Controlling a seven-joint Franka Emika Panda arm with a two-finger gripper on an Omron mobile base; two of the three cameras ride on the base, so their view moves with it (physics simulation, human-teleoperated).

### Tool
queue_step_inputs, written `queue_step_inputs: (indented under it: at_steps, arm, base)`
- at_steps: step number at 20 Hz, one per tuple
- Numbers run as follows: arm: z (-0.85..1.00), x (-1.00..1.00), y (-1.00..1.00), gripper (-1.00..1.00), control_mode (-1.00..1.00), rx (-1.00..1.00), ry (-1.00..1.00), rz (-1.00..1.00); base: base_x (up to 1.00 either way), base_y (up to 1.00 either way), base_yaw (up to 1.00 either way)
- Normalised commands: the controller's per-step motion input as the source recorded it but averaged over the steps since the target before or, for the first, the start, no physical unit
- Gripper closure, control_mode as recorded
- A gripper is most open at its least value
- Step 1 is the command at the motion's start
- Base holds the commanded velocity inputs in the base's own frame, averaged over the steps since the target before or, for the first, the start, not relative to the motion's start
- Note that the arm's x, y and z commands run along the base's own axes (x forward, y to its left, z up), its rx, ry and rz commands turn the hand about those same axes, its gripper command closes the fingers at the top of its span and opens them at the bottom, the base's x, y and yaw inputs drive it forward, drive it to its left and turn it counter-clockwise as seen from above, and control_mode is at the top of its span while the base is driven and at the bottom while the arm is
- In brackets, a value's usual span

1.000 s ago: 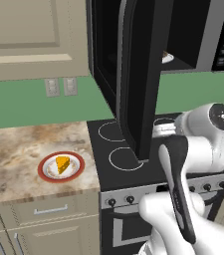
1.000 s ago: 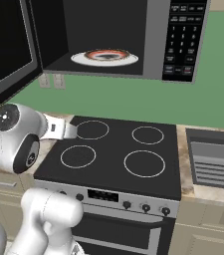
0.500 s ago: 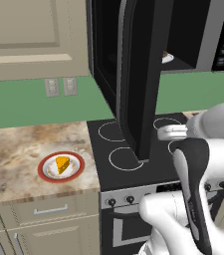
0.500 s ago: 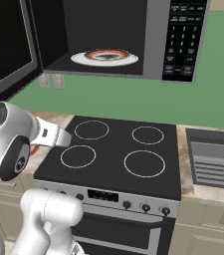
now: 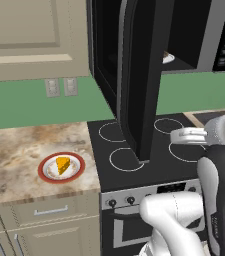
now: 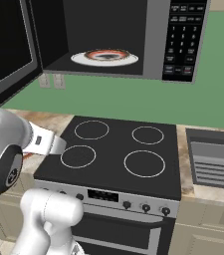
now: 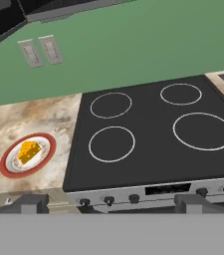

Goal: Pick the cheese from the counter and place it in the microwave. Then turn on the microwave.

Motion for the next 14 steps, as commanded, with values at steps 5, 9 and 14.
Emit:
queue_step_inputs:
  at_steps: [5, 9, 14]
  arm:
    - [-0.61, -0.44, 0.12, -1.0, -1.0, 0.04, -0.42, 0.0]
    - [-0.58, -0.4, 0.12, -1.0, -1.0, 0.01, -0.32, -0.04]
    - [-0.58, -0.37, 0.07, -1.0, -1.0, 0.0, -0.22, -0.06]
  base:
    - [0.0, 0.0, 0.0]
    - [0.0, 0.0, 0.0]
    - [0.0, 0.0, 0.0]
